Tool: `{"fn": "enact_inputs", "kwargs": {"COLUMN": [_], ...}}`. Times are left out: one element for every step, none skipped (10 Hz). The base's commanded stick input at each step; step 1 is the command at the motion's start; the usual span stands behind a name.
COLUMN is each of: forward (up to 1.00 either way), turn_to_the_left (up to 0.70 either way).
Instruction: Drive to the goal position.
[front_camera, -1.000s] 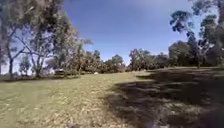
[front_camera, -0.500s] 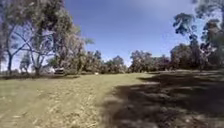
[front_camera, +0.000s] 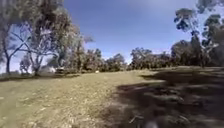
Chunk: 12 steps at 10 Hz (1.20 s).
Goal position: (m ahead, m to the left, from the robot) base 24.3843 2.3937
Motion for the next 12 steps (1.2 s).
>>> {"fn": "enact_inputs", "kwargs": {"forward": [1.0,1.0,1.0,1.0,1.0,1.0,1.0,1.0,1.0,1.0,1.0,1.0], "turn_to_the_left": [0.0,0.0,0.0,0.0,0.0,0.0,0.0,0.0,0.0,0.0,0.0,0.0]}}
